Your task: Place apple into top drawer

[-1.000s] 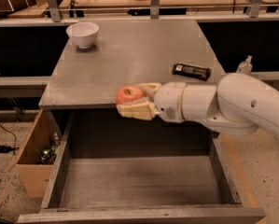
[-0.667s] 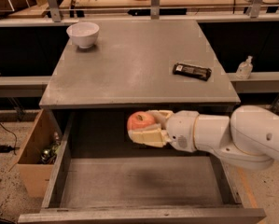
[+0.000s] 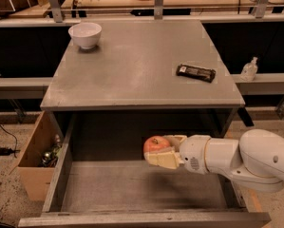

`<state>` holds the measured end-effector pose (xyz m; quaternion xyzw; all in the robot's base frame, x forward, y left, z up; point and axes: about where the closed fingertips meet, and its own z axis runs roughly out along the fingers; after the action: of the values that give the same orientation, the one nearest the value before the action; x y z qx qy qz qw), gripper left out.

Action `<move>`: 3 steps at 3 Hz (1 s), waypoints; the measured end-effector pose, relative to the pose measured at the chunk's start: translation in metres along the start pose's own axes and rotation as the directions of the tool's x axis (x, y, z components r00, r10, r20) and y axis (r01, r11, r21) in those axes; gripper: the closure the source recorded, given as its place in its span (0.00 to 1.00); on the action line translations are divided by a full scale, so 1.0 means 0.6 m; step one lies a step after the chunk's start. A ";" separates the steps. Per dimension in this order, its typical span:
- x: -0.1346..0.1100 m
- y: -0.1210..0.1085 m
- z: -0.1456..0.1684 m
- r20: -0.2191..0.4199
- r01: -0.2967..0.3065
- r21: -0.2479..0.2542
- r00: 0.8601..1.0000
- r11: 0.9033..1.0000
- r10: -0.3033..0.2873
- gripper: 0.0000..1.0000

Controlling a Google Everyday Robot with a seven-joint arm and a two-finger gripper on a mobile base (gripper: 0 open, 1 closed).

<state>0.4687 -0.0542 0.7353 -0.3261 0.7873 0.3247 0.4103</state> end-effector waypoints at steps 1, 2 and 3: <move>0.038 -0.048 0.016 -0.055 0.014 0.019 0.998 1.000 -0.013 1.00; 0.055 -0.094 0.027 -0.047 0.058 0.018 0.997 0.998 -0.057 1.00; 0.061 -0.120 0.040 -0.065 0.103 -0.005 0.993 0.995 -0.103 1.00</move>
Offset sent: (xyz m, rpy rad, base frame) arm 0.0647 -0.0499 -0.0738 -0.0883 -0.0985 0.0486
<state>0.5188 -0.0860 0.6753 -0.3770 0.7823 0.2927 0.4003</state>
